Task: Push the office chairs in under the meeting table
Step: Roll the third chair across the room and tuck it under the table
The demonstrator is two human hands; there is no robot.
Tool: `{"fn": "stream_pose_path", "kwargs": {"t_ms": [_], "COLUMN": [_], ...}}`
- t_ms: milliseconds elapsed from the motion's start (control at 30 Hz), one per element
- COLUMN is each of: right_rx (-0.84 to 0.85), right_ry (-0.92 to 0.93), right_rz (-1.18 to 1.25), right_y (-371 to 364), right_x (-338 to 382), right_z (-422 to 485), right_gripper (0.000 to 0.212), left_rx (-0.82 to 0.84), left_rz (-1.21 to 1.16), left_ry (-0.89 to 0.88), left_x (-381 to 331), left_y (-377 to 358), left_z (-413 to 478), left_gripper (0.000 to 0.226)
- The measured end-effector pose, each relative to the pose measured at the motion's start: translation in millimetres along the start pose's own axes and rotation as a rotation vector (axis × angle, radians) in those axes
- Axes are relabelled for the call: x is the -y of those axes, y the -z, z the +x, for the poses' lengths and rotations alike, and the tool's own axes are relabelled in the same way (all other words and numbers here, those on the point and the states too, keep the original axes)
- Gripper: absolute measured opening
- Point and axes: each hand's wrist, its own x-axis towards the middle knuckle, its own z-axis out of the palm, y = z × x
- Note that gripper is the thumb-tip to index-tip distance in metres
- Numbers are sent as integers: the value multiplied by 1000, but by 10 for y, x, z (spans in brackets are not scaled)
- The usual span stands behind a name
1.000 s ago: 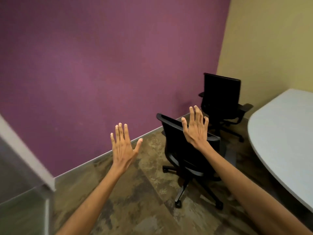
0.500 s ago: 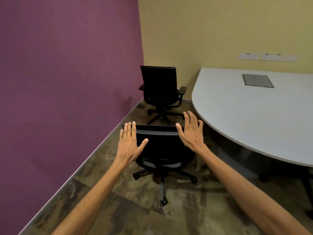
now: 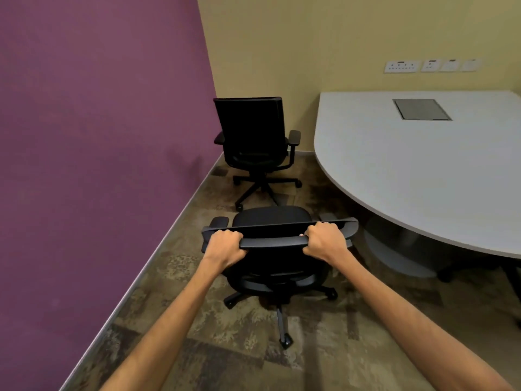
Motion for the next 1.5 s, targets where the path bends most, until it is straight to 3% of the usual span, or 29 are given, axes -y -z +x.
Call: {"fn": "stream_pose_path", "kwargs": {"t_ms": [133,333,633,800,1167,1333,1500], "right_rx": [11,33,51,27,18,-30,23], "right_ry": [-40,-85,-240,-347,-498,-627,-733], "right_rz": [-9,15,54,46,47,-6,-35], "right_y": [41,87,62,56,-9,-85,-20], "right_x": [-71,-47,487,827,1279,1260,1099], "right_z": [43,167,319,433,826,1080,1648], "right_gripper": [22,20,18,26,23,28,31], "left_rx": [80,46,53,34,59,49,32], "left_rz": [79,63,89,107,122,128,95], "left_ry": [-118,-196,-324,-400,-557,-614,-716], "left_x": [-5,134,708,1025,1514,1567,1664], "left_y": [48,19,47,58,50,91,188], "left_z": [229,433,771,948,1440,1948,2599], "left_gripper": [13,14,18,36,30,15,19]}}
